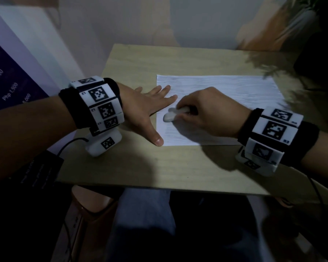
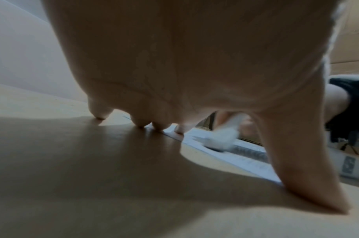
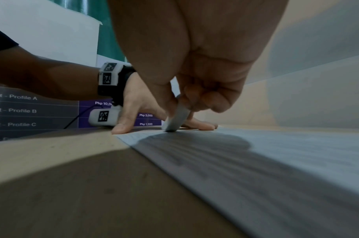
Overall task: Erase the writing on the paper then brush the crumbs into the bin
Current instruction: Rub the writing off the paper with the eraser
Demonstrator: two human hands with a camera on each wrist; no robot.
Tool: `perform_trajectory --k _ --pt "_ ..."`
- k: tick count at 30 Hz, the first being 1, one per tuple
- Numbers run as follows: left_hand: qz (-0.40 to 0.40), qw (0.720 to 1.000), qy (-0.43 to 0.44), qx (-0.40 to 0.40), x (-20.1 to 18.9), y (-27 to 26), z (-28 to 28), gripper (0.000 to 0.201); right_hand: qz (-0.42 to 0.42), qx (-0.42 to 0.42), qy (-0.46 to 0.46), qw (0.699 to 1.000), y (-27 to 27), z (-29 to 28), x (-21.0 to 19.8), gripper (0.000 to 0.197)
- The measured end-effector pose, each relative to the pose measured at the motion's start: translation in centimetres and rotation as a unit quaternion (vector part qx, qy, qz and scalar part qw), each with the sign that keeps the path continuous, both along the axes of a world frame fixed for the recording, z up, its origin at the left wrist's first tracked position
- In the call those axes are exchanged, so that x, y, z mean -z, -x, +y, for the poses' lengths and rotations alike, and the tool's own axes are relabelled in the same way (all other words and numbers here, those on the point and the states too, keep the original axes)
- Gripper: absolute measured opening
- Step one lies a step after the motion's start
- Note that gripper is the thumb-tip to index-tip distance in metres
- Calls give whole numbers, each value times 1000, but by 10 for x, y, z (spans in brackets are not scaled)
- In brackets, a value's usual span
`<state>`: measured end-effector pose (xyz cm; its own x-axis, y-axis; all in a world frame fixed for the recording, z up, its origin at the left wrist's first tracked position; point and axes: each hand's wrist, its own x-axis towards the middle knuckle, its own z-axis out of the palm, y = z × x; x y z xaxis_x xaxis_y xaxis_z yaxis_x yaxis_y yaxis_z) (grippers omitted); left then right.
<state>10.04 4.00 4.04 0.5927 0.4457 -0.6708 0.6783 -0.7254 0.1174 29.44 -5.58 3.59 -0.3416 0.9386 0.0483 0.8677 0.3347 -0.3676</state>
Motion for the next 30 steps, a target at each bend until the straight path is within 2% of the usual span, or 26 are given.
perform_trajectory --k 2,4,7,10,14,15,17,19,20,23,24,28,30 --pt "1 1000 1 0 0 -1 -1 143 -7 -21 -10 1000 2 -2 1 54" --pt "9 1000 -4 1 -1 0 -1 142 -4 -65 13 998 2 -7 1 48" --pt "10 1000 -6 1 -3 0 -2 141 -1 -36 15 999 -1 -5 -2 38" --pt "6 1000 -4 -1 -3 -1 -3 141 -1 -11 -19 1000 -2 -4 -3 58" --pt "8 1000 -5 3 -2 0 -2 143 0 -69 42 997 -4 -13 -2 32" --pt "8 1000 -5 4 -2 1 -1 142 2 -54 38 998 -5 -12 -3 36" --pt "10 1000 -8 5 -3 0 -2 141 3 -20 9 1000 -7 -7 -3 55" --pt "13 1000 -9 4 -3 -1 -3 141 -5 -25 -12 1000 -8 -6 -2 64" --pt "13 1000 -8 4 -3 -1 -3 142 -3 -43 -2 999 -8 -8 0 61" --pt "13 1000 -5 0 -3 0 -2 142 0 -61 34 998 -9 -12 -1 35" --pt "11 1000 -4 -2 -4 0 -2 142 -1 -47 26 999 -9 -10 -2 35" --pt "-6 1000 -16 -7 -3 -3 -6 139 -11 -20 -13 1000 -9 -6 0 59" --pt "-19 1000 -20 -11 -1 -5 -8 139 -6 -18 -8 1000 -9 -8 3 46"
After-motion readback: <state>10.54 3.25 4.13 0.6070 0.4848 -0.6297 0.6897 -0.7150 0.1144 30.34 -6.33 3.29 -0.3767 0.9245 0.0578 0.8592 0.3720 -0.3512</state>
